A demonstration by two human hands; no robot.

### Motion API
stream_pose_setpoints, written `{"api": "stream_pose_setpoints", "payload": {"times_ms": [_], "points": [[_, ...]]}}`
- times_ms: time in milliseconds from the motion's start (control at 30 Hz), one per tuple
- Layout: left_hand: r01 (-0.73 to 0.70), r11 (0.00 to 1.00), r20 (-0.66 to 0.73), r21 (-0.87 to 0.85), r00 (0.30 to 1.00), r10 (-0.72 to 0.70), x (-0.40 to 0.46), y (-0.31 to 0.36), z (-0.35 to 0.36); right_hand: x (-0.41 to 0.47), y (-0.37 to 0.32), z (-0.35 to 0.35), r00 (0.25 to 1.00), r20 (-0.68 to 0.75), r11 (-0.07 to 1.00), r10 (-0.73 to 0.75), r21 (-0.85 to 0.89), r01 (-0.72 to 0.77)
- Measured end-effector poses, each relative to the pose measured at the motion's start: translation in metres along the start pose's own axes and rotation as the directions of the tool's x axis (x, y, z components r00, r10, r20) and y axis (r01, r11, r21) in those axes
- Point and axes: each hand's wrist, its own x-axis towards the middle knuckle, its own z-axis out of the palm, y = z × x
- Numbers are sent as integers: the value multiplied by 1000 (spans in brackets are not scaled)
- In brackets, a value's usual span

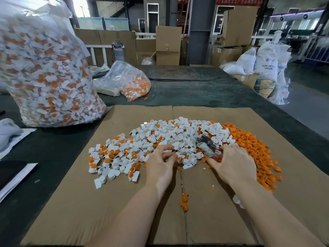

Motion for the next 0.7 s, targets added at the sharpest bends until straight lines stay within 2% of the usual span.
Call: {"api": "stream_pose_setpoints", "payload": {"times_ms": [67, 133, 200, 267, 333, 467, 533, 600, 700], "points": [[-1, 1000, 7, 11, 1000, 1, 0, -2, 0, 0, -2, -1, 1000, 22, 996, 21, -87, -19], [-7, 1000, 5, 19, 1000, 7, 1, -3, 0, -4, -6, -3, 998, -56, 989, -34, -143, 25], [-18, 999, -1, 29, 1000, 18, 2, -4, 0, -10, -16, -3, 961, -181, 977, -210, 0, 214], [-35, 999, -4, 37, 999, 36, 3, -5, 1, -21, -30, 0, 886, -278, 861, -370, 254, 440], [-68, 995, 17, 74, 998, 67, 2, -5, 0, -32, -41, 6, 836, -349, 752, -423, 379, 539], [-90, 995, 125, 53, 989, 83, -1, -5, -4, -37, -46, 13, 861, -359, 730, -359, 467, 499], [-151, 984, 182, 100, 975, 131, -2, -6, -4, -37, -45, 14, 865, -374, 726, -334, 483, 489], [-199, 967, 191, 158, 967, 168, -3, -6, -2, -39, -46, 14, 869, -384, 723, -311, 497, 479], [-197, 966, 161, 170, 972, 170, -3, -5, 0, -41, -43, 13, 874, -419, 727, -245, 517, 452]]}}
